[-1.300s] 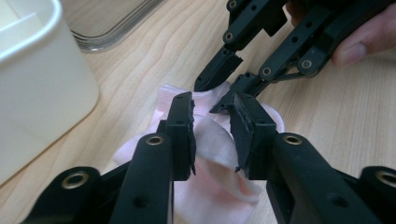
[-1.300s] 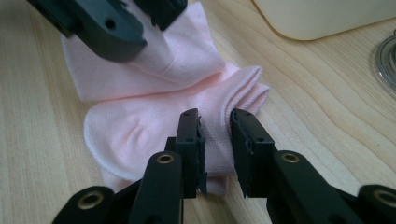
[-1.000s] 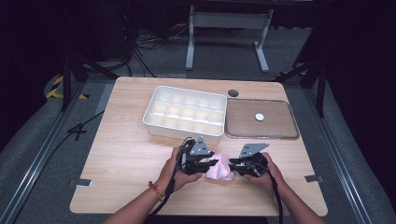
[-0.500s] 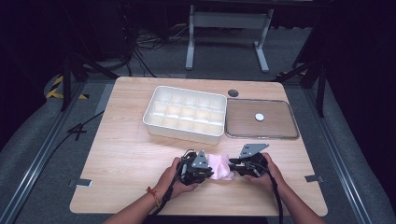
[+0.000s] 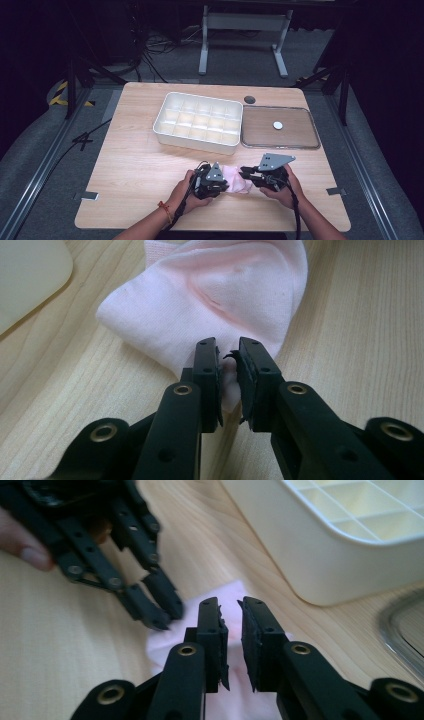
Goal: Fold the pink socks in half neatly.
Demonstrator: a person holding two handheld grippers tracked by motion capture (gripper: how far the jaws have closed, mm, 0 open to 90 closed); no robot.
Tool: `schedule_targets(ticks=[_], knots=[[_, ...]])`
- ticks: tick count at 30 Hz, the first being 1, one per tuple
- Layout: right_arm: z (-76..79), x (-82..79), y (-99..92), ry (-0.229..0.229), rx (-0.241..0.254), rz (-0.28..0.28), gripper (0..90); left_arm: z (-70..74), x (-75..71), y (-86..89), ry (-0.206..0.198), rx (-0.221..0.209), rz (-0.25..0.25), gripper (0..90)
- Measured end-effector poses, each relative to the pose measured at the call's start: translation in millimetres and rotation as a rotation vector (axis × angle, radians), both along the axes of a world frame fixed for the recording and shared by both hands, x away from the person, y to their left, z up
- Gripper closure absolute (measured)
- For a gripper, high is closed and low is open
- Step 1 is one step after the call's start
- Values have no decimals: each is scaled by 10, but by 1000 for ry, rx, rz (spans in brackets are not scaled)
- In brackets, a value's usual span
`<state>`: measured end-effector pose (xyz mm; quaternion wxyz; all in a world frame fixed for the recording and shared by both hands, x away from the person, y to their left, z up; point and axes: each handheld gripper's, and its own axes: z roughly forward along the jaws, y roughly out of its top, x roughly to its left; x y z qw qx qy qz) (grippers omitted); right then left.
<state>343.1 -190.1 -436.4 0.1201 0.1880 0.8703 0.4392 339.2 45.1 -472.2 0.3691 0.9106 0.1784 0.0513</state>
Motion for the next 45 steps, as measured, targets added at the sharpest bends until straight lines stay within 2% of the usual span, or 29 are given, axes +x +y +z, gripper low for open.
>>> schedule_targets(ticks=[1, 5, 8, 9, 11, 13, 18, 21, 23, 26, 30, 31, 34, 37, 41, 45], knots=[[-5, -15, 37, -12, -12, 15, 813, -1, -2, 2, 0, 0, 5, 790], [-61, -40, 122, -1, -51, 43, 852, -2, 0, 3, -1, 2, 2, 790], [-198, -22, 139, 14, -147, 50, 868, -2, -5, 2, 2, 3, 4, 790], [-198, -22, 139, 14, -147, 50, 868, -2, -5, 2, 2, 3, 4, 790], [-257, -1, 114, 25, -185, 47, 867, -4, -4, 4, 0, 2, 5, 790], [-289, 8, 90, 23, -202, 49, 870, -9, 5, 13, -1, -7, 12, 783], [-298, 6, 110, 28, -208, 50, 878, 11, 19, 79, 4, -18, 69, 667], [-303, 4, 107, 26, -207, 44, 878, 4, 33, 138, 42, -46, 99, 616], [-307, 9, 101, 36, -196, 46, 879, -17, 27, 144, 67, -51, 112, 581], [-313, 12, 96, 36, -191, 42, 879, -49, 22, 121, 82, -49, 135, 538], [-316, -7, 105, 15, -199, 46, 880, -61, 47, 69, 82, -67, 155, 509], [-314, -9, 109, 6, -207, 48, 880, -65, 60, 61, 78, -69, 145, 508], [-315, -15, 112, 1, -208, 48, 880, -67, 87, 44, 92, -77, 149, 525], [-317, -8, 106, 12, -199, 46, 880, -82, 106, 37, 105, -101, 139, 598], [-316, -9, 108, 10, -201, 46, 879, -84, 119, 44, 128, -111, 122, 687], [-307, -5, 109, 15, -197, 40, 866, -77, 115, 35, 130, -109, 112, 761]])
